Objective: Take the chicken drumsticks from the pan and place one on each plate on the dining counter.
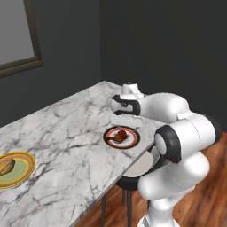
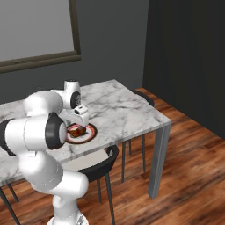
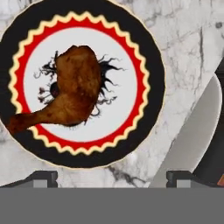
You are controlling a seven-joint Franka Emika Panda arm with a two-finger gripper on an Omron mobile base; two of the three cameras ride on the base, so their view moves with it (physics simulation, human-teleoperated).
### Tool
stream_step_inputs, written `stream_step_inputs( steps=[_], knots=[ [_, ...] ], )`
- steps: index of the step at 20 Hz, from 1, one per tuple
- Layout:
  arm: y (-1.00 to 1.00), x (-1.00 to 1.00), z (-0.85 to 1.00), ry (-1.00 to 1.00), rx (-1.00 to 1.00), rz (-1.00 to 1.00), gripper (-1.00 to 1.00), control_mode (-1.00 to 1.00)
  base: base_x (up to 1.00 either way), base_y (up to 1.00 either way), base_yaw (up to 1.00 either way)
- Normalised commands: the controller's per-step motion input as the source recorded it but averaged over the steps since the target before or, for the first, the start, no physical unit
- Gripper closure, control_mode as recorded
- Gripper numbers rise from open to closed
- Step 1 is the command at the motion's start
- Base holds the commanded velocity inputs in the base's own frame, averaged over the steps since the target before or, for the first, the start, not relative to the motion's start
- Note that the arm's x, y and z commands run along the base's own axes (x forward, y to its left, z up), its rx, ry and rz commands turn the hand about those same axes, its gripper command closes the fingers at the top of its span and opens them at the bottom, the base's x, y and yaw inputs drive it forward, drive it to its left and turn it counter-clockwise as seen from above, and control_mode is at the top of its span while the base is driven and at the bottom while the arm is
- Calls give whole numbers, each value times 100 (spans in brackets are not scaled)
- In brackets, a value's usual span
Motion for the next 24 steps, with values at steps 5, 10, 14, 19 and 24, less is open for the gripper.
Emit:
stream_step_inputs(
  steps=[5, 10, 14, 19, 24],
  knots=[
    [-22, -100, 36, -12, 0, 24, -100, -100, 0, 0, 0],
    [-17, -100, 33, -6, 0, 27, -100, -100, 0, 0, 0],
    [-18, -100, 36, -5, 0, 28, -100, -100, 0, 0, 0],
    [-17, -100, 33, -17, 0, 25, -100, -100, 0, 0, 0],
    [-18, -100, 35, -21, 0, 24, -100, -100, 0, 0, 0]
  ],
)
